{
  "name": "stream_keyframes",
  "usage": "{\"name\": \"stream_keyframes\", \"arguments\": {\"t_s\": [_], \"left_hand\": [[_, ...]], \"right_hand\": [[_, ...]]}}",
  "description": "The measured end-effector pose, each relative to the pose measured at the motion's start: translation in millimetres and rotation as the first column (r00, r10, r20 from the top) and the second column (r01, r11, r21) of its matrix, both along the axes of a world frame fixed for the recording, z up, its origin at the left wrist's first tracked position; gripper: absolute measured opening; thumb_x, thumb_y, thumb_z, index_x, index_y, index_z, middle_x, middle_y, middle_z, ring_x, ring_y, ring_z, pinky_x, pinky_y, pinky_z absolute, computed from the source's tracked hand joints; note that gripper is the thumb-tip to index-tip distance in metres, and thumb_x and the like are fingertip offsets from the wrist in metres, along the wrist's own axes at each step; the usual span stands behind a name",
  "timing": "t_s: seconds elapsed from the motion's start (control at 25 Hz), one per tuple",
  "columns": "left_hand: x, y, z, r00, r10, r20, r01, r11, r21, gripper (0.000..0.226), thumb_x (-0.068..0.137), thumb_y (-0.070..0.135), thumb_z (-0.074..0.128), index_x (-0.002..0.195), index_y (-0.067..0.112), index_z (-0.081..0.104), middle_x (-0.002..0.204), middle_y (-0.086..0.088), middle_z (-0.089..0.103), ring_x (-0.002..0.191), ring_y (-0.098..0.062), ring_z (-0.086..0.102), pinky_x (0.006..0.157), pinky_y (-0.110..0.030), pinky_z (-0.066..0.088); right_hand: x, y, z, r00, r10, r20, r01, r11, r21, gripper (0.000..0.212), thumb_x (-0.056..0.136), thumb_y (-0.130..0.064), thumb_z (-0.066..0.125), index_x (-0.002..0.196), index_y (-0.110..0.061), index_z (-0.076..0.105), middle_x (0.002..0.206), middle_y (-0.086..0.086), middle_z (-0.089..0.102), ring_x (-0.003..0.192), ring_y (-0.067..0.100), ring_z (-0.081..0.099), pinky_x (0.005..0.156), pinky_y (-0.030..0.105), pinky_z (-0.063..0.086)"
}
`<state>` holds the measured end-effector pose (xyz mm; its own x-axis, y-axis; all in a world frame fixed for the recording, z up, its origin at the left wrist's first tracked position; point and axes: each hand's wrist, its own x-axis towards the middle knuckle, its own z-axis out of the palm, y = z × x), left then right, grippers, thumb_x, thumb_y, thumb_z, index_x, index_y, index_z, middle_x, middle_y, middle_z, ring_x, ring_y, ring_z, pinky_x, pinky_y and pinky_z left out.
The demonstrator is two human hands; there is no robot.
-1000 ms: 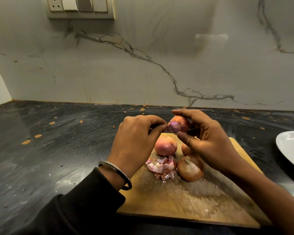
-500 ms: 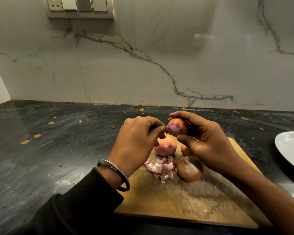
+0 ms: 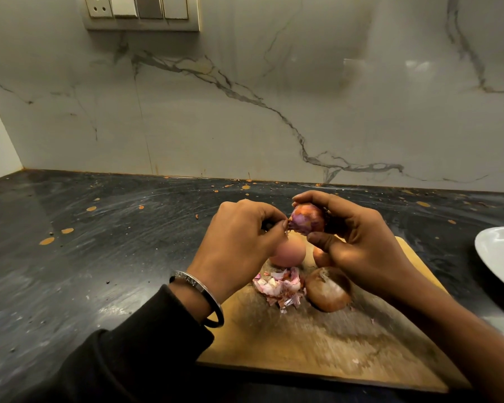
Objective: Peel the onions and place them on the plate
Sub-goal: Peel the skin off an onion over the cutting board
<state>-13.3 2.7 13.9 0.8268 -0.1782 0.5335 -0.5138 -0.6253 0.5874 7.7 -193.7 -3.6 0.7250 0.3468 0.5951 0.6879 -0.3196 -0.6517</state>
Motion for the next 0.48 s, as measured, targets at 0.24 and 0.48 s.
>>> {"name": "stream_keyframes", "arguments": {"t_s": [0.24, 0.48], "left_hand": [[2.2, 0.9, 0.0, 0.999, 0.014, -0.042, -0.021, 0.982, -0.189, 0.01, 0.086, 0.012, 0.069, 0.086, 0.017, 0.078, 0.066, 0.008, 0.072, 0.056, -0.001, 0.067, 0.058, -0.013, 0.053], [8.2, 7.3, 3.1, 0.935, -0.211, -0.284, 0.066, 0.893, -0.446, 0.011, 0.093, 0.01, 0.064, 0.094, 0.008, 0.074, 0.072, -0.002, 0.075, 0.06, -0.01, 0.069, 0.049, -0.016, 0.046]], "right_hand": [[-0.4, 0.3, 0.1, 0.991, 0.028, 0.134, -0.023, 0.999, -0.042, 0.063, 0.076, 0.015, 0.074, 0.127, -0.02, 0.06, 0.124, -0.004, 0.064, 0.119, 0.014, 0.061, 0.092, 0.031, 0.057], [0.4, 0.2, 0.2, 0.98, 0.058, 0.191, -0.054, 0.998, -0.028, 0.059, 0.075, 0.013, 0.076, 0.123, -0.017, 0.06, 0.125, 0.0, 0.062, 0.12, 0.019, 0.06, 0.091, 0.036, 0.058]]}}
